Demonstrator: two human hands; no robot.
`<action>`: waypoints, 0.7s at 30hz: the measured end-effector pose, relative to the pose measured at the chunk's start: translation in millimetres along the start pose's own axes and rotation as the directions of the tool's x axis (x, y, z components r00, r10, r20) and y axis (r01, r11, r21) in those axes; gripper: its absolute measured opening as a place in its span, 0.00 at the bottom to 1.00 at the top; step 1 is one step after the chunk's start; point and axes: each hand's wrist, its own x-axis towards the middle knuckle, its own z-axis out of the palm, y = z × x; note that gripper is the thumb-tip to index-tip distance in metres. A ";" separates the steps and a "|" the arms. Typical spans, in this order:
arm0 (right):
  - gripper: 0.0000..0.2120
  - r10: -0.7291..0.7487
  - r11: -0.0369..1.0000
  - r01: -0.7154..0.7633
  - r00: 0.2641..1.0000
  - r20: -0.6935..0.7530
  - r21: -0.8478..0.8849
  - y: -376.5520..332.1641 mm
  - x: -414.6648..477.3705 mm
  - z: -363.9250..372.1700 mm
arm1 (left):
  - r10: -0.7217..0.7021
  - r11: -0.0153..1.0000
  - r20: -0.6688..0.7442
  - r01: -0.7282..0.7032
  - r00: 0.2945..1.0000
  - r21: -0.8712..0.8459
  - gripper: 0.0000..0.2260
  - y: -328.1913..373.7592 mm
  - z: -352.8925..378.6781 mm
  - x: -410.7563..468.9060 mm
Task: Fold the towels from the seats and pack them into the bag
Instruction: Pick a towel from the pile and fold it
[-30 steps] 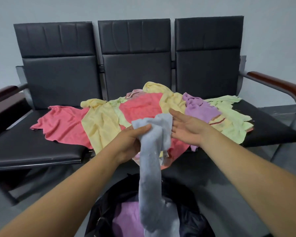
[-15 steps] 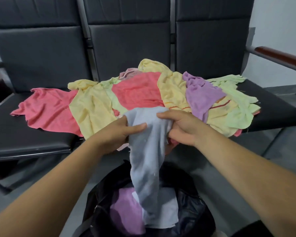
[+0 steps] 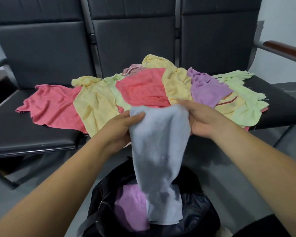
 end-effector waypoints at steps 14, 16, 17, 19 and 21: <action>0.24 -0.086 0.921 0.118 0.991 0.101 -0.371 5.6 -17.4 9.3 | 0.309 0.798 0.028 -0.275 0.951 0.537 0.08 27.6 -26.5 -12.6; 0.21 -0.097 0.919 0.119 0.992 0.077 -0.376 6.8 -16.8 9.1 | 0.292 0.793 0.005 -0.245 0.956 0.558 0.09 26.5 -25.8 -14.4; 0.19 -0.087 0.919 0.103 0.995 0.059 -0.380 6.0 -17.6 9.8 | 0.281 0.797 -0.006 -0.230 0.960 0.559 0.10 25.3 -24.9 -14.9; 0.17 -0.021 0.925 0.015 1.000 -0.013 -0.380 2.6 -18.9 10.8 | 0.241 0.845 -0.043 -0.188 0.970 0.501 0.13 22.3 -23.5 -13.6; 0.16 0.079 0.936 -0.080 0.997 -0.015 -0.344 -0.3 -19.1 9.0 | 0.170 0.926 -0.087 -0.129 0.982 0.354 0.17 21.3 -20.6 -12.7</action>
